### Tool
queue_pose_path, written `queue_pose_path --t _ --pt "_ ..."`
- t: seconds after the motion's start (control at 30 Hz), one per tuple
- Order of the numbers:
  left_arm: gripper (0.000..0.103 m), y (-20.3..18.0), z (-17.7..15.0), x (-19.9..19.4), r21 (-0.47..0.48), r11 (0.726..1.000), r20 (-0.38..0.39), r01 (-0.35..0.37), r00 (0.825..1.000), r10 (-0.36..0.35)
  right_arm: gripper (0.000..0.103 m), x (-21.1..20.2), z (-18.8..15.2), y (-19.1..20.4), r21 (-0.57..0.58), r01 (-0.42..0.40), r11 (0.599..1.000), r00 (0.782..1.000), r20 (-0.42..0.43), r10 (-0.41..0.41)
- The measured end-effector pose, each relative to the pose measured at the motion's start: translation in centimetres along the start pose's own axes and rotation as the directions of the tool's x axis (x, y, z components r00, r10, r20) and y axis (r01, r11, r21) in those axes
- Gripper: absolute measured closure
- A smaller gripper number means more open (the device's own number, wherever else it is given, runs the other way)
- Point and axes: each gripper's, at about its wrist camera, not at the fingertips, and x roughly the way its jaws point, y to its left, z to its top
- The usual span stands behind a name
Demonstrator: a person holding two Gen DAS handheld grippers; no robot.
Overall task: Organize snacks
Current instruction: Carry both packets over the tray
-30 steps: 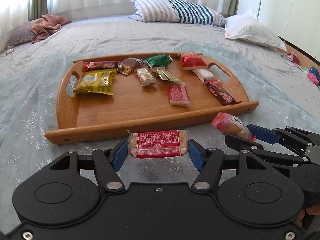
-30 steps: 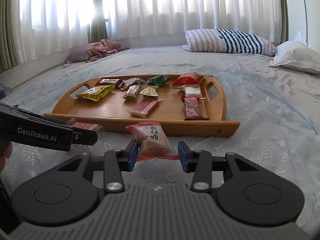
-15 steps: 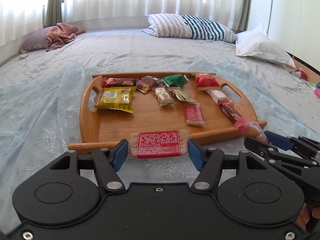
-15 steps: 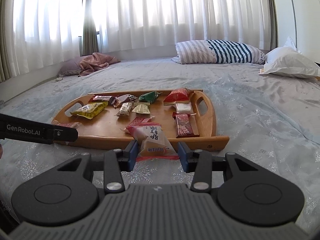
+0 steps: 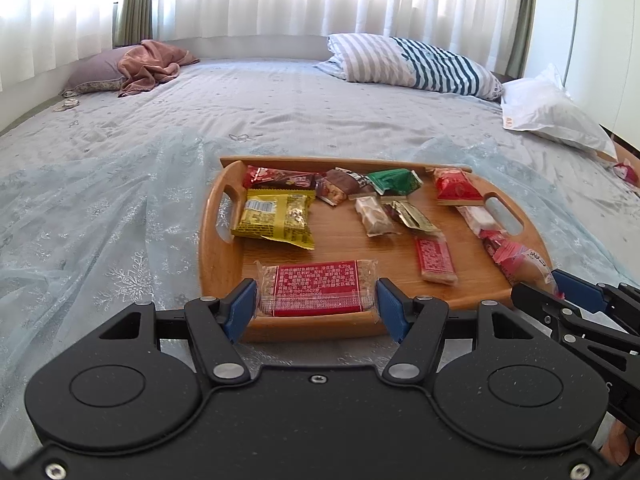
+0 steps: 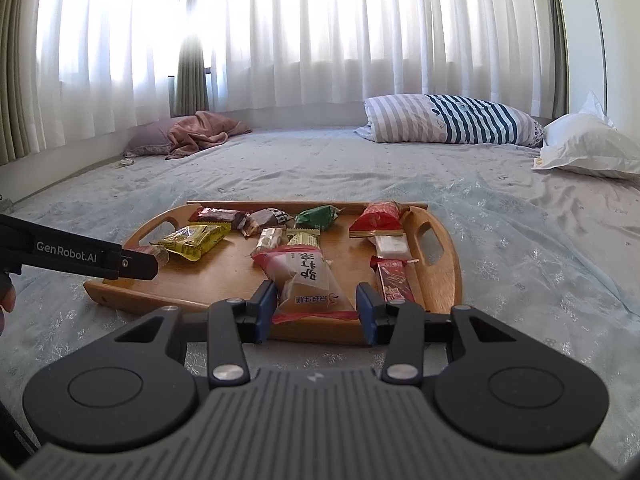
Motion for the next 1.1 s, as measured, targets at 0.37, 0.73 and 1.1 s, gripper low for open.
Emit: queue_pose_path --t 0.37,0.73,1.1 --pt "0.041 1.4 1.0 1.0 -0.022 0.999 0.01 -0.028 1.0 0.028 0.055 2.0 1.2 1.7 -0.031 -0.025 0.999 1.0 0.003 0.025" --pt "0.041 2.1 1.7 2.7 -0.036 0.999 -0.006 -0.041 0.999 0.041 0.054 4.1 1.9 3.0 -0.056 -0.031 0.998 1.0 -0.006 0.031" --pt "0.041 2.3 2.2 5.0 -0.036 0.998 -0.041 -0.045 0.998 0.043 0.054 6.8 1.7 3.9 -0.076 -0.04 0.996 0.998 -0.045 0.037"
